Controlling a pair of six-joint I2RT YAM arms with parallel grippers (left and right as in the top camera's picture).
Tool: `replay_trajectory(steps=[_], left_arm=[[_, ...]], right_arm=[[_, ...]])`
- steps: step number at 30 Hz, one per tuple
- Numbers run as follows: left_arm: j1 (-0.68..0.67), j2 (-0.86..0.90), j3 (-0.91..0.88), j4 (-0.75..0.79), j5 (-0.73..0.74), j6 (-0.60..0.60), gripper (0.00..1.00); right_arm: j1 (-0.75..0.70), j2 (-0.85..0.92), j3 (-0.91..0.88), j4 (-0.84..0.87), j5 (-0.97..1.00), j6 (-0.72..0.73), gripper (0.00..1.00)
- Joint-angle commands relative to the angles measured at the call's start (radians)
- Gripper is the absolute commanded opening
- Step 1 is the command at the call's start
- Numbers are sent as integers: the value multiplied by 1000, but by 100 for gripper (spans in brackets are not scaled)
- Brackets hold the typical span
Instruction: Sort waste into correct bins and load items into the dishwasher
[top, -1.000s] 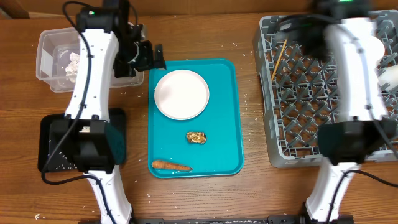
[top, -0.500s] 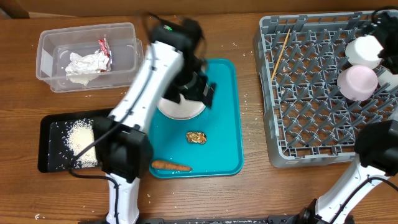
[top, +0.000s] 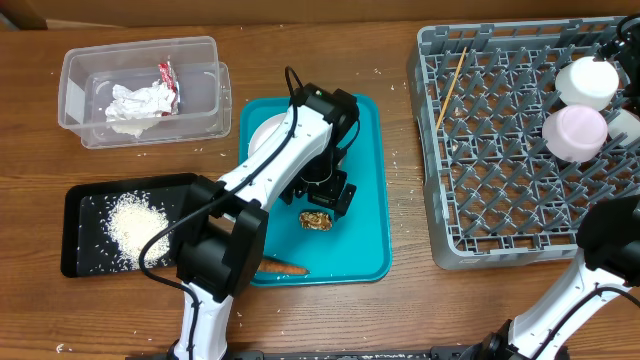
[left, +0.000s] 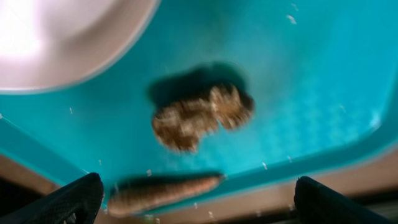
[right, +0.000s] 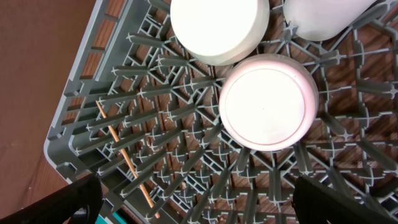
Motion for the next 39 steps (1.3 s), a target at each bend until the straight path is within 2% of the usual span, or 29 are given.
replay_trajectory(steps=[1, 5, 11, 16, 22, 25, 27, 29, 31, 37, 39], left_arm=[[8, 3, -64, 48, -46, -23, 100], [8, 2, -120, 113, -13, 28, 100], [7, 3, -209, 207, -9, -21, 100], [2, 3, -262, 272, 93, 79, 100], [-8, 3, -285, 315, 91, 74, 100], [-9, 3, -285, 322, 92, 73, 94], [-9, 3, -285, 330, 89, 74, 83], [-9, 2, -285, 331, 89, 74, 67], [-9, 3, -285, 326, 89, 74, 59], [-10, 2, -285, 282, 89, 75, 59], [-9, 2, -285, 268, 90, 74, 56]], right_arm=[[-3, -15, 11, 3, -9, 0, 100], [-3, -15, 11, 3, -9, 0, 100], [-3, -15, 11, 3, -9, 0, 100], [-3, -15, 11, 3, -9, 0, 100], [-3, -15, 11, 3, -9, 0, 100], [-3, -15, 11, 3, -9, 0, 100], [-3, -15, 11, 3, -9, 0, 100], [-3, -15, 11, 3, -9, 0, 100], [-3, -15, 11, 3, -9, 0, 100], [-3, -15, 11, 3, -9, 0, 100], [-3, -15, 11, 3, -9, 0, 100]])
